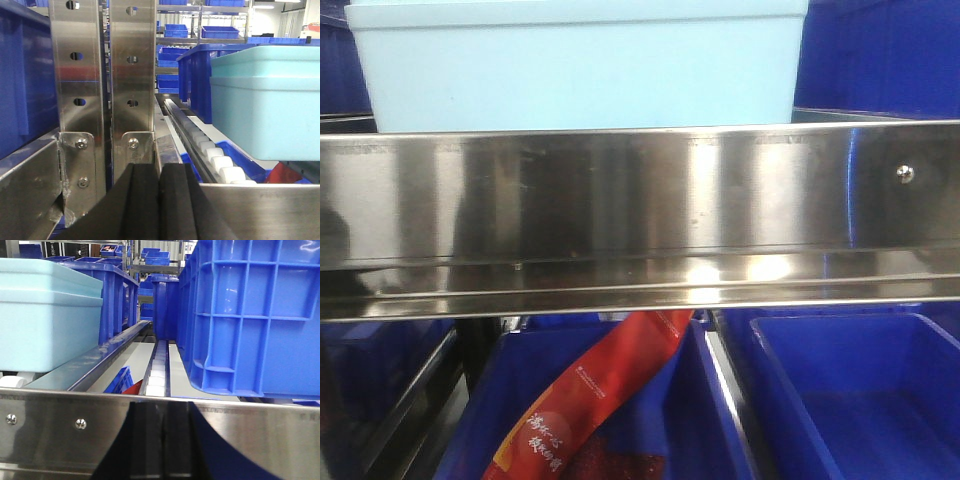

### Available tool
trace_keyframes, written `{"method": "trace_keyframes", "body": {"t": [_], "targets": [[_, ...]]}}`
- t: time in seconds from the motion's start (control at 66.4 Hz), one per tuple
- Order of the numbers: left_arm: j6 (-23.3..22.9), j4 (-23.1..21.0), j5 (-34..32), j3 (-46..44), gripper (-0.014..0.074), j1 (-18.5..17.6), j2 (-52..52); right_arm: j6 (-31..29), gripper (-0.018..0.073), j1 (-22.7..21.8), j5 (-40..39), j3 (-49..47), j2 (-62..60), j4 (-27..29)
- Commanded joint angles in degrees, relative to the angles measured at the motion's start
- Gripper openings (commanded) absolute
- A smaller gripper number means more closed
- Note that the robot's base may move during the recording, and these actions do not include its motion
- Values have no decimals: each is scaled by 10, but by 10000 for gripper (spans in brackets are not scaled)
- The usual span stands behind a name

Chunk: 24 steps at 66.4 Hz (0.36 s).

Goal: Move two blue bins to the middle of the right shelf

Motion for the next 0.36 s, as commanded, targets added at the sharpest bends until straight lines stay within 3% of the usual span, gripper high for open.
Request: {"method": "trace_keyframes", "body": {"t": [0.0,0.347], "targets": [[1,-3,-14,-1,-111,1,-3,-5,-165,-4,-13,0,-2,1],[1,-3,-14,-1,-111,1,-3,-5,-165,-4,-13,0,-2,1]]}}
